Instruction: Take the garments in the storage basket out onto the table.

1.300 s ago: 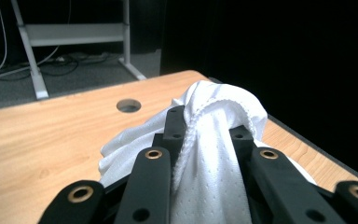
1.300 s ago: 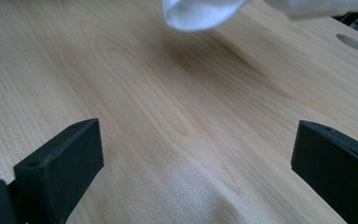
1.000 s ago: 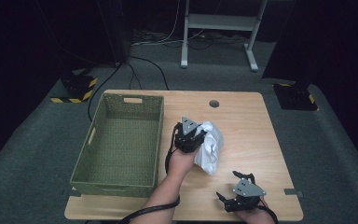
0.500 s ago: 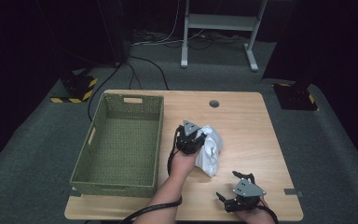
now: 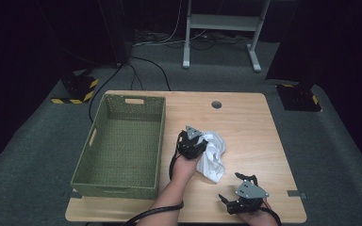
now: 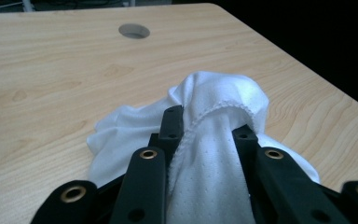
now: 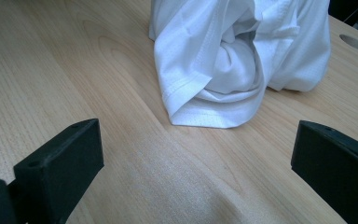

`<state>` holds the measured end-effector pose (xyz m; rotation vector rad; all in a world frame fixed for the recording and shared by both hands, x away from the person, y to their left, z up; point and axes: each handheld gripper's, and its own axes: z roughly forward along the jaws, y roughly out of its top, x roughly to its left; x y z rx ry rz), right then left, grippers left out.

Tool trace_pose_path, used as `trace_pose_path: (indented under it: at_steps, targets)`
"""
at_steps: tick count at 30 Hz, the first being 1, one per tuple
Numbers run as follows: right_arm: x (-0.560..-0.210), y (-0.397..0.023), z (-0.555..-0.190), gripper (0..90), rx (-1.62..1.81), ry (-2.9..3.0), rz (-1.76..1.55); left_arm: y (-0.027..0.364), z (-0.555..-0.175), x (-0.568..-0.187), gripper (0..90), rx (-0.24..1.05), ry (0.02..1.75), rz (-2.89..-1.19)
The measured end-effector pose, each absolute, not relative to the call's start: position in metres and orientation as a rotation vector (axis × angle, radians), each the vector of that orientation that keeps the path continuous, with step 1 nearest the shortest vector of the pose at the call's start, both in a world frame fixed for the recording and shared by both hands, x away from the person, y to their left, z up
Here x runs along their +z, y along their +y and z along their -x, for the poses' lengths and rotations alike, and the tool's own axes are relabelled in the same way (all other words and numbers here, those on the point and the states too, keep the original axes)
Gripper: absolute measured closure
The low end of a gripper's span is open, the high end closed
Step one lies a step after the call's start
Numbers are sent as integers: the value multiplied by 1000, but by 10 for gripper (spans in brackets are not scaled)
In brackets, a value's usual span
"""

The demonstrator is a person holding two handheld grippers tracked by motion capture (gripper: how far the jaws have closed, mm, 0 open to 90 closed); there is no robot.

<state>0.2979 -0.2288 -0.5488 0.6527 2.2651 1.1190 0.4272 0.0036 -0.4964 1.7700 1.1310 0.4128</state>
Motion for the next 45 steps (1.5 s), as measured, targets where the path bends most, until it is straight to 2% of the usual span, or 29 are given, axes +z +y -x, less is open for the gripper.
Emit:
trace_pose_path:
  at_steps: [17, 21, 23, 31, 45]
  targets:
    - [-549, -229, -298, 17, 1121, 2266, -660, -1, -427, -509, 652, 400, 1127, -1837]
    - [-549, -229, -298, 17, 1122, 2264, -659, -1, -427, -510, 607, 399, 1111, -1854]
    - [-549, -229, -298, 17, 1120, 2265, -657, -2, -427, -510, 577, 398, 1102, -1861]
    - [-549, -229, -298, 17, 1116, 2265, -653, 0, -426, -506, 300, 406, 1088, -1882]
    - [-549, -228, -298, 17, 1118, 2264, -656, 5, -424, -491, 63, 390, 1063, -1850]
